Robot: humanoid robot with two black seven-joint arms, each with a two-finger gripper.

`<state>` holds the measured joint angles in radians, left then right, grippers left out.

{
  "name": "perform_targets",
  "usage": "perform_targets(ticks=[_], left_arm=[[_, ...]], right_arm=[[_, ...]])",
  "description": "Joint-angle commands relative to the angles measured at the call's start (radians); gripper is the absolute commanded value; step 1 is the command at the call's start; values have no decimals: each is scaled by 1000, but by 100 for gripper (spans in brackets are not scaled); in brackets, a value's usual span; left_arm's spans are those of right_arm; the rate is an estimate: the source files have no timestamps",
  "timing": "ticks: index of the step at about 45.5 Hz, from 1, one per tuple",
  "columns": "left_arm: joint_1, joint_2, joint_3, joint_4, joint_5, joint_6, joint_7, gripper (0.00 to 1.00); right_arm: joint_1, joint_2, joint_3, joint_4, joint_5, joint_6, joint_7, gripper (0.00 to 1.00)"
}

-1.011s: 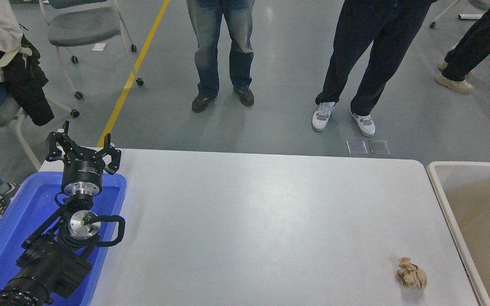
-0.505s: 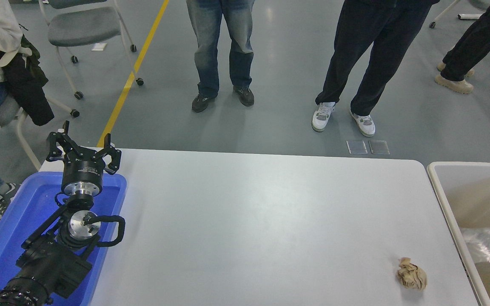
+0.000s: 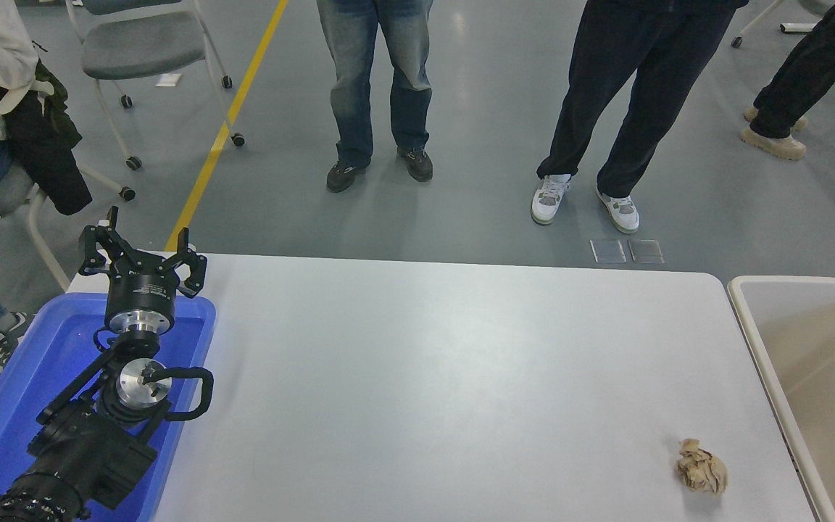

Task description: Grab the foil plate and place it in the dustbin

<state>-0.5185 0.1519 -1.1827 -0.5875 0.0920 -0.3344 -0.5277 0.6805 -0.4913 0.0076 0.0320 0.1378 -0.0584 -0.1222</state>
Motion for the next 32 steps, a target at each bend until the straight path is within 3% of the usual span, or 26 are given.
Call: perform_targets(ticks=[1,10,16,24,32], left_arm=[[0,0,0,0,0,0,0,99],[0,0,0,0,0,0,0,99],[0,0,0,0,0,0,0,99],[0,0,0,0,0,0,0,99],[0,0,0,0,0,-1,0,99]], right_arm=[[137,-36,-3,37,-136,54,-2,82],[258,-203,-3,405,-210,32,-4,79],[333,-335,-1,713,-322,-34,-10,79],[422,-417,-32,968,-474,-58,-33,80],[651,-428,-288,1065,-486,-63,-37,81]])
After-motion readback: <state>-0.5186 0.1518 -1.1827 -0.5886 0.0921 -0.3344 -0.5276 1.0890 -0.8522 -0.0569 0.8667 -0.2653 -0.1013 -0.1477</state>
